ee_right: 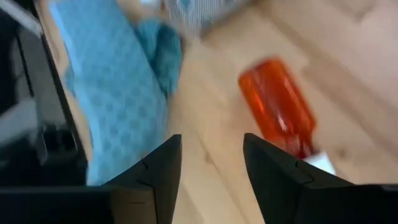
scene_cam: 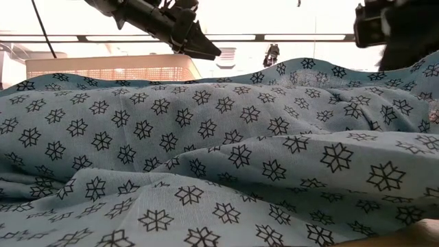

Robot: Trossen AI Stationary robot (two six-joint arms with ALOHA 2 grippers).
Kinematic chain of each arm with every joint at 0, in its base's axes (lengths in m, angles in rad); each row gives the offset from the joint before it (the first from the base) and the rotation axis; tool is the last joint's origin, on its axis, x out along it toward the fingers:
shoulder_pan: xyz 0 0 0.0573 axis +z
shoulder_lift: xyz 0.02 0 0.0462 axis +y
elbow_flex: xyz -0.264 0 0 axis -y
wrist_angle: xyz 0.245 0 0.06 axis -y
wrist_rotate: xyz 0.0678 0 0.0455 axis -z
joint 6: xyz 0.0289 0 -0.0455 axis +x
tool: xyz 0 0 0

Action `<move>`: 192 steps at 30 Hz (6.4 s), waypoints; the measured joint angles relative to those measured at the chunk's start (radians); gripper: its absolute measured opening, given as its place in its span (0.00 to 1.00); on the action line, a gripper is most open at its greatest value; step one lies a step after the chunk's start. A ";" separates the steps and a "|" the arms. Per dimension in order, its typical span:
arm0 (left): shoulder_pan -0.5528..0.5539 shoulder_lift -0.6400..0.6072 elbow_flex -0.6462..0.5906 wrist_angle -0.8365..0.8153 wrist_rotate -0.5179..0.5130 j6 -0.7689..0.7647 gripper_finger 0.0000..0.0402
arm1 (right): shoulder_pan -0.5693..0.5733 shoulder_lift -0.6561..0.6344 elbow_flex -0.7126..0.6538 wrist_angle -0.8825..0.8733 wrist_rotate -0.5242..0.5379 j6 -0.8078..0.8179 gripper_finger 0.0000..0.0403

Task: Pick & Place Medicine items
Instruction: Put the right red medicine bottle into the small white bin

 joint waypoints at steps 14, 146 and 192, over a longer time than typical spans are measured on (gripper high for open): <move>0.000 0.000 0.000 -0.012 0.000 0.000 0.86 | 0.017 -0.001 -0.001 -0.174 0.022 -0.145 0.51; 0.000 0.000 0.000 -0.045 0.000 0.000 0.86 | 0.020 0.241 0.081 -0.104 0.067 -0.689 0.70; 0.000 0.000 0.000 -0.045 0.000 0.000 0.87 | 0.021 0.391 0.065 -0.032 0.033 -0.640 0.31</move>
